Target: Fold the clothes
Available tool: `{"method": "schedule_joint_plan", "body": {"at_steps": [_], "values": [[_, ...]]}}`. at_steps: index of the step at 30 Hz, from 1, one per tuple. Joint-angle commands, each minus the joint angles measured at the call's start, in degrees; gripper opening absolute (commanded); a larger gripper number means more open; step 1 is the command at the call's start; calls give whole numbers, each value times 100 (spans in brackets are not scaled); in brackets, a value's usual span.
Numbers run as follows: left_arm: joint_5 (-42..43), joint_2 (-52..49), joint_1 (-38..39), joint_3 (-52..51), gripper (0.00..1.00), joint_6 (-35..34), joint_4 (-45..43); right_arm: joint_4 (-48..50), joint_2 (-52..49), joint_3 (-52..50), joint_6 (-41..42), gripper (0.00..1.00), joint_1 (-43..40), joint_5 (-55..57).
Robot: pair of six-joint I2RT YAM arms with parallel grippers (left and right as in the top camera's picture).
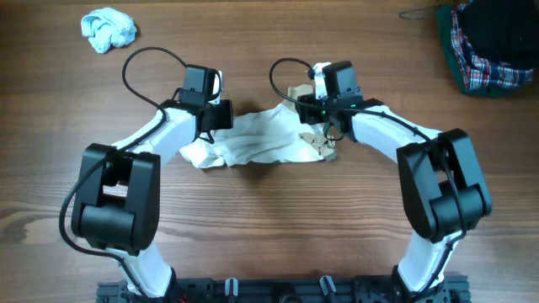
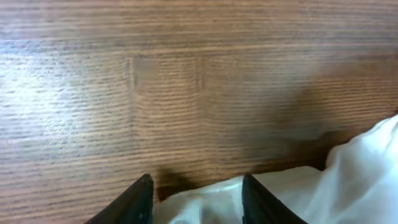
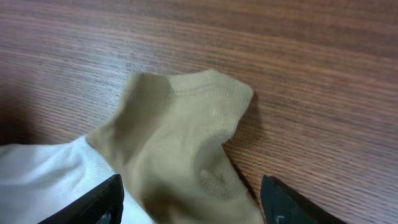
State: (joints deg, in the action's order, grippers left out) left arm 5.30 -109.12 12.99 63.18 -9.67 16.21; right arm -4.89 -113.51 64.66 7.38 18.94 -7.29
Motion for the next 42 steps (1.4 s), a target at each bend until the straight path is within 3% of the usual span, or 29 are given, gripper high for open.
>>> {"method": "schedule_joint_plan", "body": {"at_steps": [1, 3, 7, 8, 16, 18, 24, 27, 30, 36, 42], "values": [[-433, -83, -52, 68, 46, 48, 164, 136, -105, 79, -120, 71, -26, -72], [-431, -85, -52, 63, 38, 48, 208, 229, -129, 79, -118, 70, -26, -98], [-372, -85, -52, 63, 6, 39, 229, 380, -140, 79, -116, 67, -26, -160], [-319, -85, -52, 61, 4, 24, 227, 400, -140, 79, -111, 66, -26, -179], [-323, -393, -52, 59, 4, 24, 291, 570, -199, 79, -94, 66, -26, -181], [-323, -404, -52, 59, 4, 24, 291, 678, -317, 79, 2, 59, -20, -179], [-321, -404, -52, 59, 4, 24, 293, 1025, -612, 79, 181, 59, -20, -184], [-323, -404, -52, 59, 4, 26, 293, 1246, -629, 81, 186, 51, -20, -181], [-323, -404, -52, 59, 4, 24, 293, 1521, -629, 87, 334, 29, -22, -181], [-323, -404, -52, 59, 4, 26, 341, 1137, -584, 284, 374, 9, -22, -184], [-323, -404, -52, 59, 4, 26, 402, -503, 481, 566, 378, 6, -26, -485]]}}
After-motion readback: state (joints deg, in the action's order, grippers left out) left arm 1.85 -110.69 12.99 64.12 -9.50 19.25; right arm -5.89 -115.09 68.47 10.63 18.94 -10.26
